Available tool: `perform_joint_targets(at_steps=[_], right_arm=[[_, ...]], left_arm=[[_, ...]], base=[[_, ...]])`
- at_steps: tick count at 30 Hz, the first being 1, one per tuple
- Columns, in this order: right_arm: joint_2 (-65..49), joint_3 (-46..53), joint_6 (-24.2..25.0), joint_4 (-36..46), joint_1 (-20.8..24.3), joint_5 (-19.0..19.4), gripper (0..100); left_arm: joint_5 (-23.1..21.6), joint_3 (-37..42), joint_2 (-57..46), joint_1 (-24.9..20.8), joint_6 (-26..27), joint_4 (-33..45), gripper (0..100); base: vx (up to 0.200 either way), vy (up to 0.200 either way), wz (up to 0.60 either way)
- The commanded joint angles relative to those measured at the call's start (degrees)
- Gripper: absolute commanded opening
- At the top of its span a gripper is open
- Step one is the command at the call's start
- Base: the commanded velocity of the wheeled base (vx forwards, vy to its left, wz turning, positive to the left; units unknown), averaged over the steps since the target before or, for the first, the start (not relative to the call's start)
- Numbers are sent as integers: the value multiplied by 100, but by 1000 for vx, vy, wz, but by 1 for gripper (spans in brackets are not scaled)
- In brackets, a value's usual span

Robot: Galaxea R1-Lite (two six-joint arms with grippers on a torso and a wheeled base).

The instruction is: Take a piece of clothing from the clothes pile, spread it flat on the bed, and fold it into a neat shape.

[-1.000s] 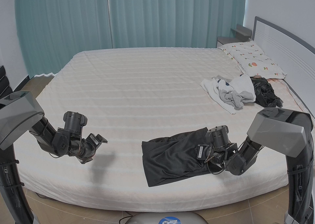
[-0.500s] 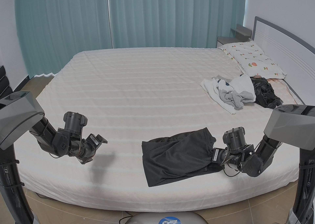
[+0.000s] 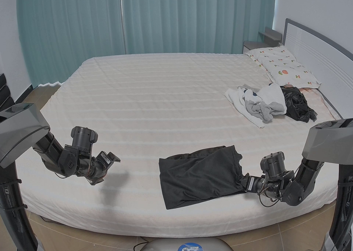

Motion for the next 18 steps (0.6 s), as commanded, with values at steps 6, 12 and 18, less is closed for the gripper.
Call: perform_joint_targets(at_steps=[6, 12, 18], right_arm=[[-437, 84, 45, -457, -321, 256, 100], [-288, -777, 229, -272, -611, 634, 100], [73, -1665, 941, 413, -558, 792, 100]], left_arm=[[-20, 3, 1, 1, -4, -3, 100], [-55, 12, -51, -8, -30, 6, 100], [-2, 108, -86, -8, -153, -20, 100]], base=[[0, 0, 0], [0, 0, 0], [0, 0, 0]])
